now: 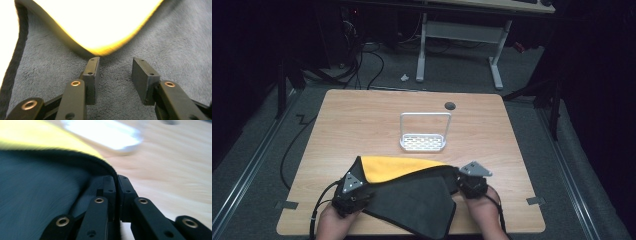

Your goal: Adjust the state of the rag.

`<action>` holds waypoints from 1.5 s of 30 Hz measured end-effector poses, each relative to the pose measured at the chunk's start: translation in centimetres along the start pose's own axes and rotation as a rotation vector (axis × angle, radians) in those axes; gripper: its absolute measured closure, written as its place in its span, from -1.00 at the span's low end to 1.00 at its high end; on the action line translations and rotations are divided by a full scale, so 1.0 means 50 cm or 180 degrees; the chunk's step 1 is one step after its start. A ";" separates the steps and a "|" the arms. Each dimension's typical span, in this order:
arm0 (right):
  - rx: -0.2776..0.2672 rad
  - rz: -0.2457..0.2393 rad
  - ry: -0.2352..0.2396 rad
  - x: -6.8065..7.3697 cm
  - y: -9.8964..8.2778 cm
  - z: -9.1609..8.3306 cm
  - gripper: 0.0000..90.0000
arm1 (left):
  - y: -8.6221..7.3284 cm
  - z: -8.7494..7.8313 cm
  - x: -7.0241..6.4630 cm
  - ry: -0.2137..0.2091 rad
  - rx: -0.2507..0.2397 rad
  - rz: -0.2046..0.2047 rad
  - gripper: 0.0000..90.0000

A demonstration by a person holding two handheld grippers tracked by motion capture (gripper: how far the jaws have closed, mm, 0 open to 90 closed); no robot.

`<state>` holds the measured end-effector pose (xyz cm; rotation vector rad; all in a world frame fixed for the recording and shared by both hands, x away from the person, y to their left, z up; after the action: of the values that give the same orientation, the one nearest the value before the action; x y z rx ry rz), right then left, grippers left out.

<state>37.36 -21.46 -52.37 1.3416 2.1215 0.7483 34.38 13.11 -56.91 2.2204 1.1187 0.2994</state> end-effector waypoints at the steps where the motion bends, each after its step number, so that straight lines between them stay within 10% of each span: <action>1: 0.0029 0.0027 -0.0068 -0.014 0.004 0.004 0.66 | 0.000 0.000 0.000 0.0000 0.0000 0.0000 0.30; 12: -0.0190 -0.0091 0.0078 0.069 -0.058 -0.068 0.39 | -0.007 -0.006 -0.062 -0.0310 0.0094 0.0154 0.28; 18: 0.0106 -0.0141 0.0385 0.106 -0.132 -0.077 0.41 | -0.011 -0.003 -0.138 -0.0607 0.0147 0.0353 0.28; 23: 0.0372 -0.0181 0.0319 0.087 -0.170 -0.060 0.42 | -0.009 -0.001 -0.188 -0.0784 0.0155 0.0500 0.32; 32: 0.0385 0.0060 0.0152 -0.004 -0.172 -0.047 0.45 | 0.041 -0.008 -0.193 -0.0631 -0.0266 0.0694 0.11; 39: 0.0319 0.0212 0.0191 -0.021 -0.178 -0.044 0.47 | 0.061 0.059 -0.241 -0.0518 0.0150 0.1091 -0.04; 43: 0.0319 0.0182 0.0147 -0.018 -0.179 -0.047 0.49 | 0.081 0.058 -0.229 -0.0475 0.0118 0.0990 0.78; 45: 0.0320 0.0177 0.0152 -0.018 -0.179 -0.047 0.49 | 0.127 0.035 -0.172 -0.0255 -0.0095 0.0764 0.79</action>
<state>30.48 -25.91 -56.74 1.4540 2.1929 0.7108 33.98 2.75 -53.68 2.3207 0.8011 0.3218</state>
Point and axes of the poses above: each handheld gripper's, and its own axes: z roughly forward along the jaws, y roughly out of its top, x roughly to its left, the point moved 6 cm from there along z, roughly forward along the jaws, and after that the axes turned 8 degrees about x, right-handed, at the moved point
